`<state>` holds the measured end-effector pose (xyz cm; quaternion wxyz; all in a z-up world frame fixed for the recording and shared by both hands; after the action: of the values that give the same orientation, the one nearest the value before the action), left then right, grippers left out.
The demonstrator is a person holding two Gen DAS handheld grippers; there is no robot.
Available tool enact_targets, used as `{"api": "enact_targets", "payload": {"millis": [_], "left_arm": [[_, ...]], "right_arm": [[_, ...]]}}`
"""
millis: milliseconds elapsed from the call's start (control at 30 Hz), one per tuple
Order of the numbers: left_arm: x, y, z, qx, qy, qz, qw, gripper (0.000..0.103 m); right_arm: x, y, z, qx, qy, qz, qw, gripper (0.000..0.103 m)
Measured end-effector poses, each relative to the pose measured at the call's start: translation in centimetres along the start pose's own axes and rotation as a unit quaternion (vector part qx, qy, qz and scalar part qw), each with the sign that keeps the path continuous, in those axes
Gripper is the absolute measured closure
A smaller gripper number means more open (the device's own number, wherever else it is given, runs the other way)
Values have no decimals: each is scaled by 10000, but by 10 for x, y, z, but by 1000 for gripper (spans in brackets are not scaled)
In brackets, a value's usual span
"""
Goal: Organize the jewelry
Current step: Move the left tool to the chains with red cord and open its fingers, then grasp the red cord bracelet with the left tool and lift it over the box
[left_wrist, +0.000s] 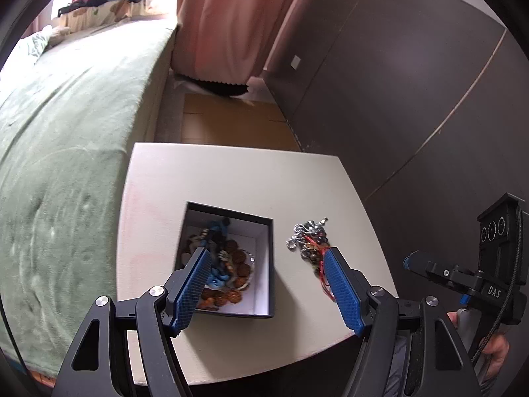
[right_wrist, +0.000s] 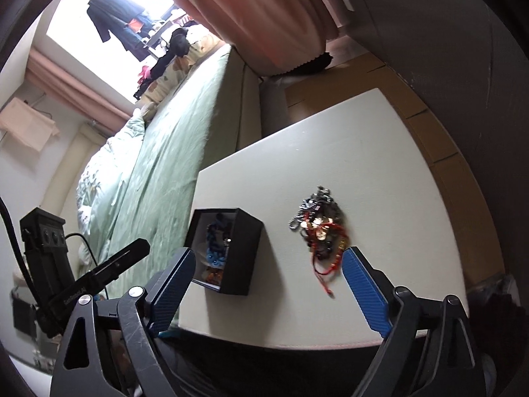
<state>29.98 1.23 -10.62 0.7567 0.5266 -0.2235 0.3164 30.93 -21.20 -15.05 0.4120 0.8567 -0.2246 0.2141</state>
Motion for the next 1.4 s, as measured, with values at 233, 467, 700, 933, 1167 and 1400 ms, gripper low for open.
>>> {"api": "enact_targets", "payload": {"millis": [233,467,700,933,1167,1400], "left_arm": [[-6,-22,33,-15,-210,-196,9996,31],[-17,-49,65,-169,-453,-454,9978,33],[-35,-82,83,-186,-453,-893,9948,55],[-55,-113,94,-69,-549,-1242,9907,70],[-67,-133,92,48,-506,-1349,9896,77],[-74,-147,91,215,-600,-1450,9874,78]], "right_arm": [[-2,13,31,-132,-206,157,9996,12],[3,29,63,-311,-375,393,9980,12],[1,40,94,-414,-530,512,9964,13],[-6,51,118,-429,-624,633,9951,13],[-13,49,131,-405,-657,584,9953,18],[-15,49,136,-422,-640,607,9952,20]]}}
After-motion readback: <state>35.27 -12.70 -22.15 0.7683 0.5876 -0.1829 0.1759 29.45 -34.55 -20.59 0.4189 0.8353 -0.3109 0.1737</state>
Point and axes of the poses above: each gripper's, at about its wrist camera, not at the fingertips, and y roughly against the way its jaws point, z to its right, x to its top, the point moved 3 cm from there along -y, roughly the way its jaws point, and after that the axes turned 10 degrees about z, right-handed, at the moved point
